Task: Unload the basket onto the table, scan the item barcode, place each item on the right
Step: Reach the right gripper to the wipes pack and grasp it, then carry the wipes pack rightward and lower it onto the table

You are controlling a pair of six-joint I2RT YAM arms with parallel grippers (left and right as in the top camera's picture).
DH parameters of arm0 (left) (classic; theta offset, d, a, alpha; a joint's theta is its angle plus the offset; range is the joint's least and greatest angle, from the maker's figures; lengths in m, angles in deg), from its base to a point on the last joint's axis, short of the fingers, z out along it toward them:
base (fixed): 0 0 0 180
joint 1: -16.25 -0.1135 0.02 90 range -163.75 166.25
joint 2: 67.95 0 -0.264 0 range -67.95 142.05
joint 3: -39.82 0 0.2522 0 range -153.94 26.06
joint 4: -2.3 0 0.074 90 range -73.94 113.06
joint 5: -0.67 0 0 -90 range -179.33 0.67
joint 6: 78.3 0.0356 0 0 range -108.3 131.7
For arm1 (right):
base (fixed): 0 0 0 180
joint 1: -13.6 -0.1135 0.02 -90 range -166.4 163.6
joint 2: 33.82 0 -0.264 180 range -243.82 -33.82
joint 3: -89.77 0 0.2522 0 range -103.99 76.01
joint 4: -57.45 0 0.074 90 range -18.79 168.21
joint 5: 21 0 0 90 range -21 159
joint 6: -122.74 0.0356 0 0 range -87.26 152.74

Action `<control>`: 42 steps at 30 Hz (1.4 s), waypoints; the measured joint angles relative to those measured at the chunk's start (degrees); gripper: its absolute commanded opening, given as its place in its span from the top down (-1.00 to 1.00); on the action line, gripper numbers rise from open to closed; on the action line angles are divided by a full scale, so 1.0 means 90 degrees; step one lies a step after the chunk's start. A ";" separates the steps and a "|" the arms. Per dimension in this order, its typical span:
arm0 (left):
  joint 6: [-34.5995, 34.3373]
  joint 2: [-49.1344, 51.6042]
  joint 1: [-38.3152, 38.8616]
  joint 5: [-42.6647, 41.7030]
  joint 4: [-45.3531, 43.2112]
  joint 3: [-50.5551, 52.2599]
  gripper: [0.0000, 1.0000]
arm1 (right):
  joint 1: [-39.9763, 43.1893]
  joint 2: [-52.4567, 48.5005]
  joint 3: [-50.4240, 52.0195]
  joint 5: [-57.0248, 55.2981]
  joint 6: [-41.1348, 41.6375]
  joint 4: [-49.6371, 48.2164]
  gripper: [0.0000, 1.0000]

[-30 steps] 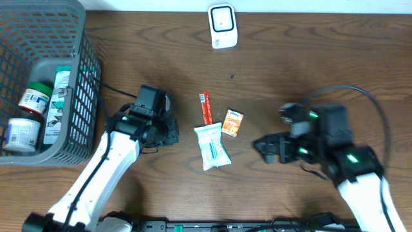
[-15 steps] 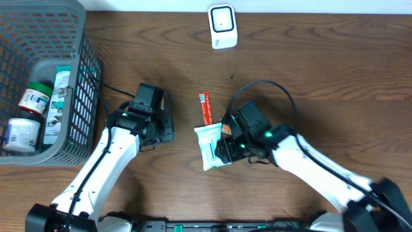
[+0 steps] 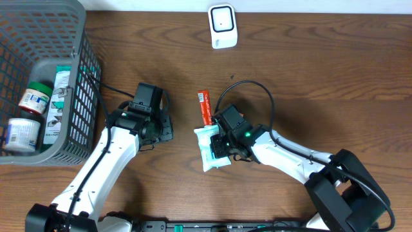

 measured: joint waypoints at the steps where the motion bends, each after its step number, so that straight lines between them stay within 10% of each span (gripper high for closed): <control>1: 0.0000 0.0000 0.0000 0.0000 0.0000 0.0000 0.67 | -0.0012 0.0000 -0.0022 -0.0012 0.0010 -0.0012 0.98; 16: 0.0000 0.0000 0.0000 0.0000 0.0027 0.0000 0.66 | 0.0000 0.2691 -0.1520 -0.1897 -0.0714 0.3019 0.96; 19: 0.0005 0.0000 0.0000 0.0002 0.0027 0.0000 0.49 | 0.0015 0.3211 -0.1564 -0.2210 -0.0901 0.3305 0.24; 28: 0.0002 0.0000 -0.0002 0.0019 0.0039 0.0000 -0.06 | 0.0012 0.2385 -0.0884 -0.1382 -0.0204 0.2455 0.12; 34: 0.0158 0.0000 0.0000 -0.0274 0.0066 0.0000 0.85 | -0.0012 0.1268 -0.0476 -0.0617 -0.0027 0.1829 0.21; 42: 0.0311 0.0590 0.0372 -0.1200 -0.0406 0.0080 0.85 | -0.0012 0.0350 -0.0464 -0.0138 0.0085 0.1307 0.10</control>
